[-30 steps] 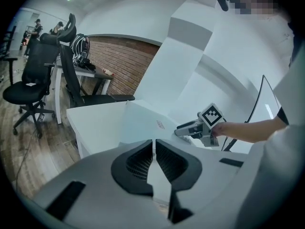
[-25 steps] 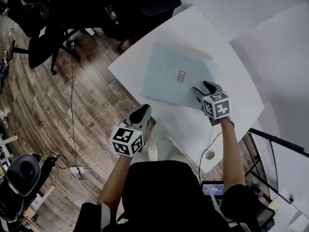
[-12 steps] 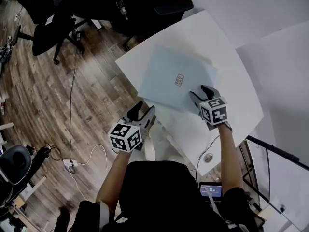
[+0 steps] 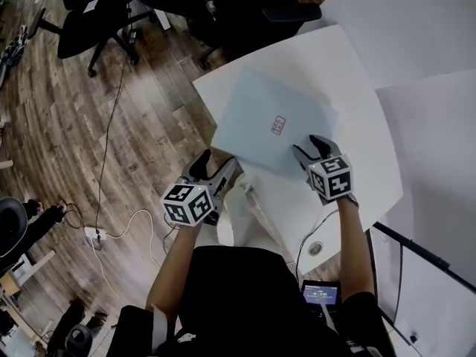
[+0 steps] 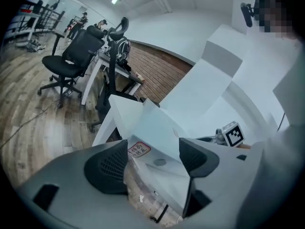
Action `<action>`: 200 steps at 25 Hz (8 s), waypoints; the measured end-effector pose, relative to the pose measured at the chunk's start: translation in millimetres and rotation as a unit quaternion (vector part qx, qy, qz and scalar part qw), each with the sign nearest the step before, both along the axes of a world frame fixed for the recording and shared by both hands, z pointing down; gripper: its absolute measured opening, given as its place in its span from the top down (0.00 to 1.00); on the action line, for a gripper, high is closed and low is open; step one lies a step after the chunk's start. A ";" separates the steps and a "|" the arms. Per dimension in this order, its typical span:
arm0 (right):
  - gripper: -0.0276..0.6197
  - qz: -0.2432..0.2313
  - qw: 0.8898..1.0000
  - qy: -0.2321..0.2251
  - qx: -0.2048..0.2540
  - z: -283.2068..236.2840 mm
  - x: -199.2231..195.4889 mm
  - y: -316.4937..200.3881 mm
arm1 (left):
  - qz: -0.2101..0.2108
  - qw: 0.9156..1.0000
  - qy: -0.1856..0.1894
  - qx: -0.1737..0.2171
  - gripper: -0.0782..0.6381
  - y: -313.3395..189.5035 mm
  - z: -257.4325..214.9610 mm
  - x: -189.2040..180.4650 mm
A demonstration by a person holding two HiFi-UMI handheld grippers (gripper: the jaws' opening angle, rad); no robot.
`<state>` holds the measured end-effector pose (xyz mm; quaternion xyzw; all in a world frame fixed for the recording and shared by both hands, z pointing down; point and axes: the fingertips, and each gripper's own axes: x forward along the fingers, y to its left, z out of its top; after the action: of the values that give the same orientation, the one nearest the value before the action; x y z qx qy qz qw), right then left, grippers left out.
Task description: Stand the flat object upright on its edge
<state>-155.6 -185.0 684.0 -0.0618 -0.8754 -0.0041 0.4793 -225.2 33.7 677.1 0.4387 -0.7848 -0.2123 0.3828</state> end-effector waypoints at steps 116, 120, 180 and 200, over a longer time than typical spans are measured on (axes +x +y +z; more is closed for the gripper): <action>0.86 0.247 0.961 -0.118 0.044 -143.7 187.1 -20.6 | 0.240 0.922 -0.301 0.036 0.44 -163.4 -193.8 93.8; 0.86 0.271 0.955 -0.115 0.049 -141.9 207.8 -15.4 | 0.268 0.906 -0.327 0.034 0.44 -170.6 -196.6 109.9; 0.89 0.366 0.898 -0.238 0.047 -191.7 289.8 -114.5 | 0.348 0.853 -0.389 0.028 0.44 -327.0 -199.0 229.6; 0.89 0.371 0.899 -0.231 0.032 -183.5 320.7 -163.4 | 0.327 0.863 -0.386 0.011 0.44 -389.5 -200.8 245.2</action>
<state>165.1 -348.4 500.5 0.2854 -0.9205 0.1319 0.2320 20.1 -355.8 476.3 0.7211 -0.6790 0.1026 0.0918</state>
